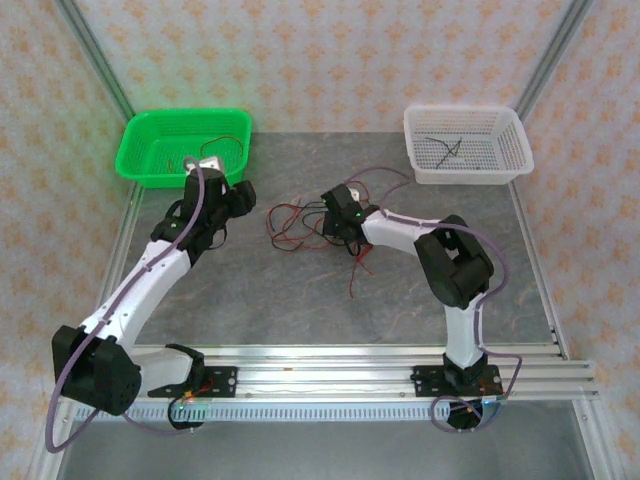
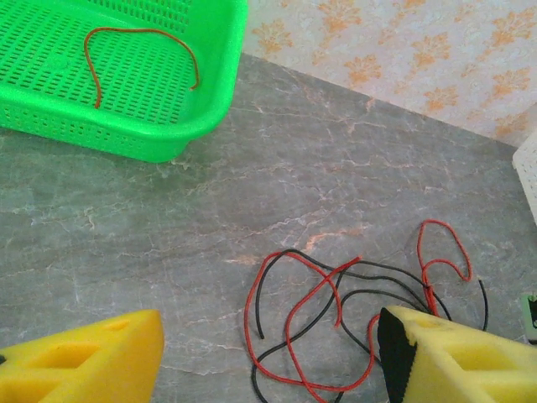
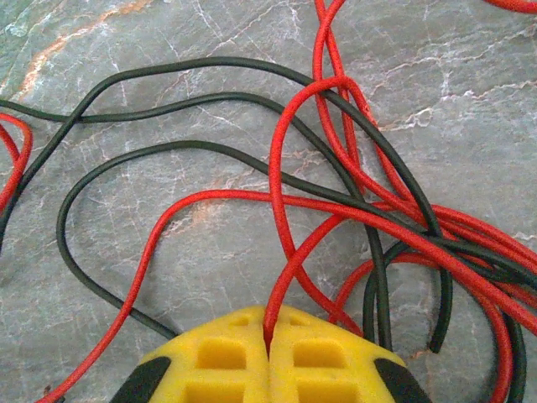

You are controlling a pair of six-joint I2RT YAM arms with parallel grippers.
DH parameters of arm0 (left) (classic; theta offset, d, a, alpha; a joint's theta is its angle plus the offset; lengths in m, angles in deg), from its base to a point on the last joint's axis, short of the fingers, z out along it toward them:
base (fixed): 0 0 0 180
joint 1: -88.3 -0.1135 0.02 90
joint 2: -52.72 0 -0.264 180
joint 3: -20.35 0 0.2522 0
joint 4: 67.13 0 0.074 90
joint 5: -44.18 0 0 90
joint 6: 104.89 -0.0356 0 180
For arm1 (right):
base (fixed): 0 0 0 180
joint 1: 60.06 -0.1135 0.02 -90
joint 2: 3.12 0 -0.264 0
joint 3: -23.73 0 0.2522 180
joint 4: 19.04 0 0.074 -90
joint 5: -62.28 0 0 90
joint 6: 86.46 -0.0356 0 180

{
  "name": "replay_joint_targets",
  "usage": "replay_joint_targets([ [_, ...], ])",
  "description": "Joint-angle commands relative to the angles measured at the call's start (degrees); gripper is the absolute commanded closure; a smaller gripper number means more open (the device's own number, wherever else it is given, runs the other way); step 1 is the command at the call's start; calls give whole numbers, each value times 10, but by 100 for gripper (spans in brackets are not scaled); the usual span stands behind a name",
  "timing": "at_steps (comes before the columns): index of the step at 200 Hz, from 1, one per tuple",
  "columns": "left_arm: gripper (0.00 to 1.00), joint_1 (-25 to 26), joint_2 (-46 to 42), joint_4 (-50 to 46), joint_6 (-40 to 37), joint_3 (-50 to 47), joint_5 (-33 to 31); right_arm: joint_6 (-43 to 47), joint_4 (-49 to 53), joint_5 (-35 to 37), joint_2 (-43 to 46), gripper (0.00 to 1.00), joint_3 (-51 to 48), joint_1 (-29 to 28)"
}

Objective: Untangle the cables

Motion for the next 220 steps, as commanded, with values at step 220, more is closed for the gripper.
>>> replay_joint_targets([
  [220, 30, 145, 47, 300, -70, -88, 44, 13, -75, -358, 224, 100, 28, 32],
])
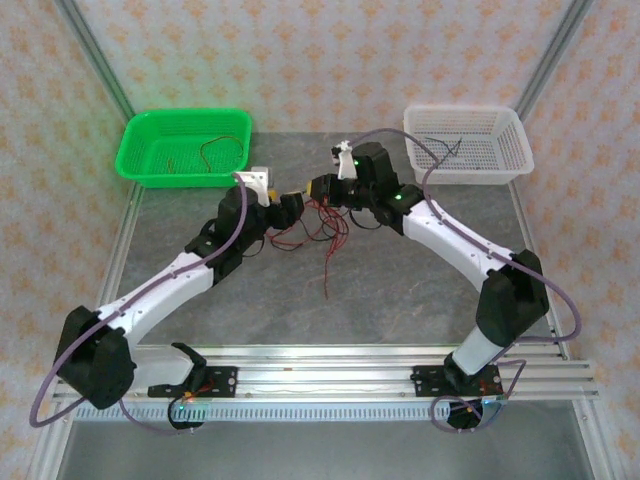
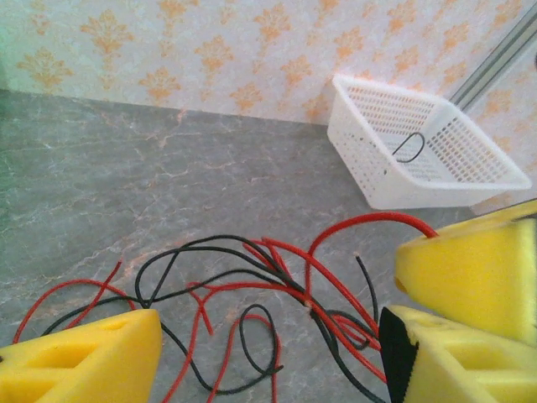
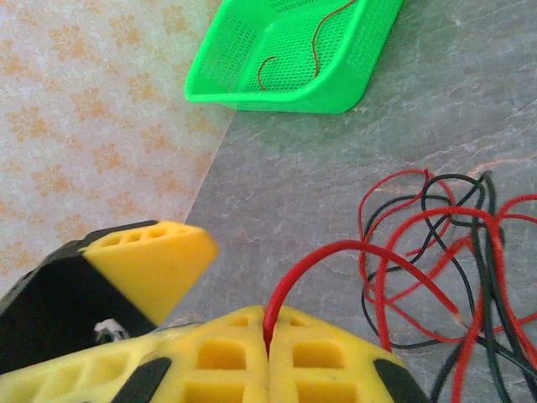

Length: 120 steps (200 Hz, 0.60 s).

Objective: Untangle the cables

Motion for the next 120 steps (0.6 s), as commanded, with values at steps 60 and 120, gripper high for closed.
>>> replay_joint_targets([
  [60, 29, 1, 68, 122, -28, -2, 40, -23, -61, -40, 29, 100, -16, 9],
  [120, 29, 0, 121, 162, -30, 18, 39, -28, -59, -41, 63, 100, -14, 11],
])
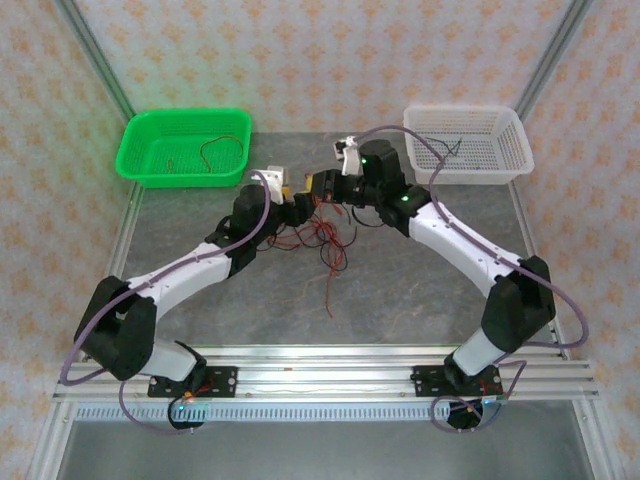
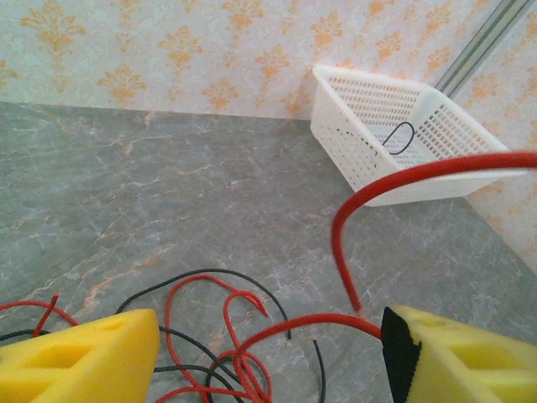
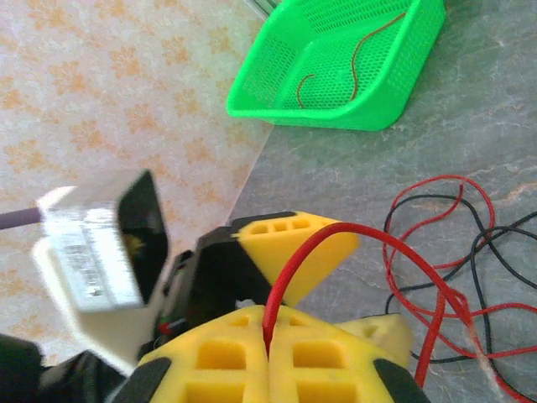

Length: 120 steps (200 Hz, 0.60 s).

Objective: Untangle the cables

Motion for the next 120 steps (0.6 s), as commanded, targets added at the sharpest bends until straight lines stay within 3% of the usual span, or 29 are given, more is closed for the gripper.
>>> replay_joint_targets([
  [1, 29, 0, 26, 43, -7, 20, 7, -8, -22, -10, 36, 100, -4, 4],
  [55, 30, -1, 69, 48, 2, 25, -20, -4, 4, 6, 80, 100, 11, 4],
  [120, 30, -1, -33, 57, -34, -77, -69, -12, 14, 38, 122, 100, 27, 14],
])
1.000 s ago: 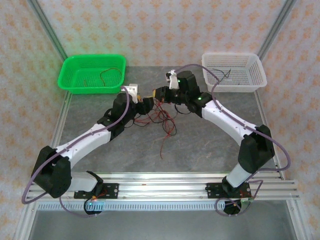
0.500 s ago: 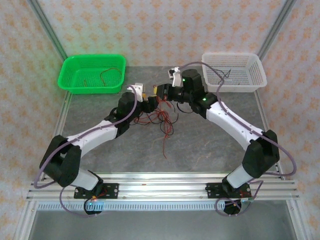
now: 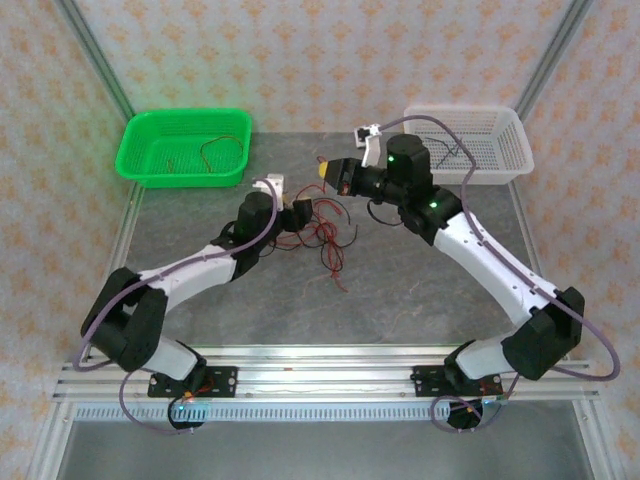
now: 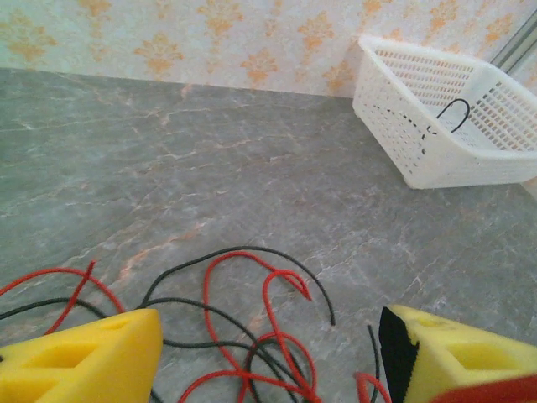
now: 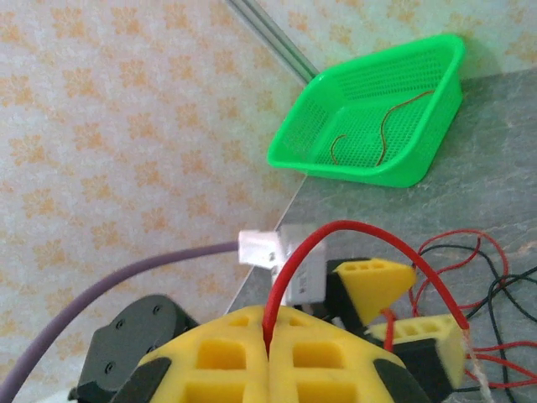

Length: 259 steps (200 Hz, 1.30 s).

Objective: Untangle the cables

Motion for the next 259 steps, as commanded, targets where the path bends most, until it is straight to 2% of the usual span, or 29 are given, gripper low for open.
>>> replay_joint_targets([
  [1, 30, 0, -46, 32, -25, -37, -24, -6, 0, 16, 22, 100, 27, 6],
  [21, 34, 0, -65, 44, -33, -48, -19, -12, -6, 12, 26, 100, 29, 6],
  [34, 44, -1, -65, 43, -35, -41, -17, -17, -11, 9, 29, 100, 26, 7],
  [41, 51, -1, -63, 44, -35, -36, -18, -19, -13, 9, 32, 100, 23, 6],
  [60, 81, 0, -56, 44, -35, -23, -24, -27, -21, 9, 39, 100, 8, 6],
  [79, 100, 1, -57, 30, -34, -7, -35, -30, -22, 17, 47, 100, -6, 6],
  [118, 100, 1, -78, -67, -35, 52, -59, -27, 4, 85, 53, 100, -29, 7],
  [176, 100, 1, -111, -279, -31, 204, -71, -16, 18, 183, 29, 79, -71, 11],
  [204, 100, 1, -109, -350, -34, 262, -100, -9, 11, 186, 13, 68, -86, 11],
  [242, 100, 1, -89, -406, -49, 327, -145, -12, -5, 164, -3, 60, -110, 11],
  [259, 100, 0, -79, -429, -60, 359, -169, -16, -16, 157, -5, 53, -129, 11],
])
